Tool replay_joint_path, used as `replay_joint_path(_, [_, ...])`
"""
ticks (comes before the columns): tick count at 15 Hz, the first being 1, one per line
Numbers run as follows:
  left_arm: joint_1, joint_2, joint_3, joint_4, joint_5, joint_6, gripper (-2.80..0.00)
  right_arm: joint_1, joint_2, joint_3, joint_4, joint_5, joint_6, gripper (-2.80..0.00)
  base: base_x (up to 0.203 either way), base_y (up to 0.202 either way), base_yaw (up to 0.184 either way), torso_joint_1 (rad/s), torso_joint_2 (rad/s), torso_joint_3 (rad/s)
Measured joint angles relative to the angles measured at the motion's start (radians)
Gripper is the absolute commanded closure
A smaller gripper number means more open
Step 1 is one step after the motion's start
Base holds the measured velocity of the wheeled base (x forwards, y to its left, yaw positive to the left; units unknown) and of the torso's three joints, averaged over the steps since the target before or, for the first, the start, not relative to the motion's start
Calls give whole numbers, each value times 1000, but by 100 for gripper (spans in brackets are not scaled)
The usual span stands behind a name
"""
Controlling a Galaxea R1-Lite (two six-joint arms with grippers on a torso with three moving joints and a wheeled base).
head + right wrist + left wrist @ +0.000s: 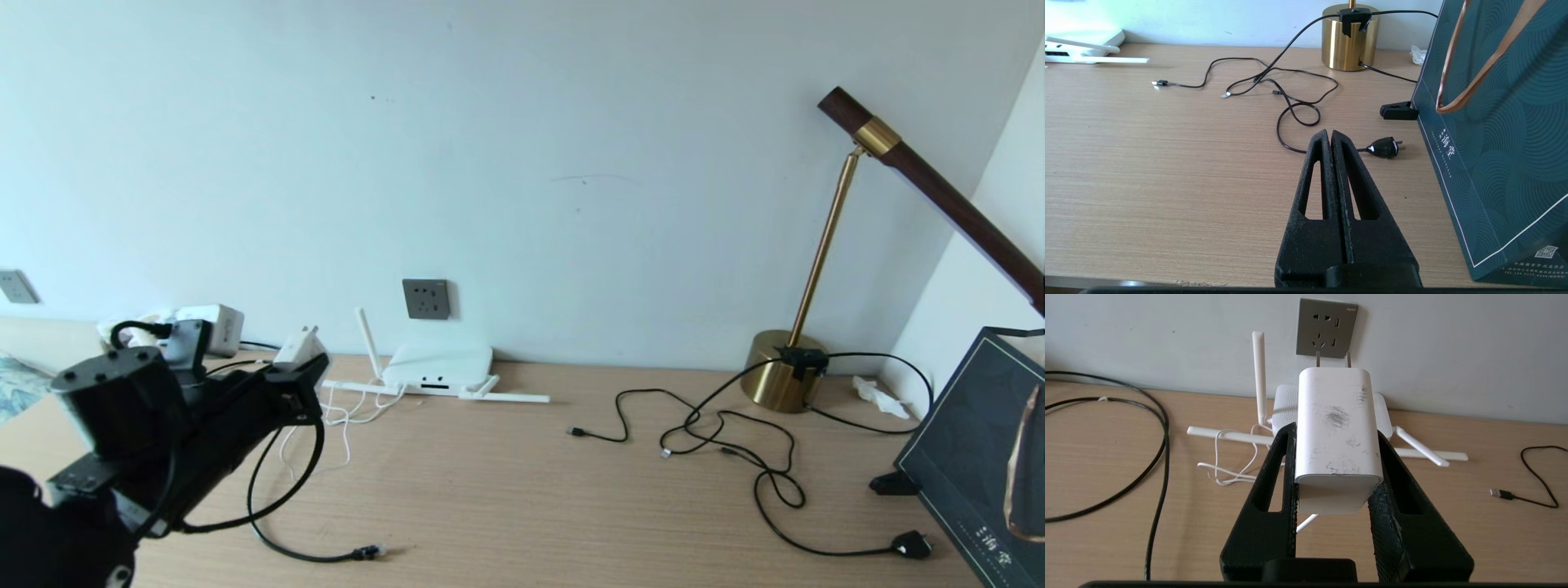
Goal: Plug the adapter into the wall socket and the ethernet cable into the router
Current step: Plug plug into socket
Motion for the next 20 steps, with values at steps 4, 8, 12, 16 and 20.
replay_joint_path(4, [0, -89, 107, 0, 8, 3, 0, 0, 0, 0, 0, 0, 0, 0, 0, 0, 0, 0, 0, 0])
replay_joint_path(8, [0, -146, 143, 0, 8, 2, 0, 0, 0, 0, 0, 0, 0, 0, 0, 0, 0, 0, 0, 0])
replay_joint_path(12, [-1, -198, 198, 0, 6, 1, 0, 0, 0, 0, 0, 0, 0, 0, 0, 0, 0, 0, 0, 0])
replay_joint_path(16, [-1, -229, 228, 1, 3, -2, 0, 0, 0, 0, 0, 0, 0, 0, 0, 0, 0, 0, 0, 0])
replay_joint_path(20, [-3, -234, 234, 1, -2, -2, 0, 0, 0, 0, 0, 0, 0, 0, 0, 0, 0, 0, 0, 0])
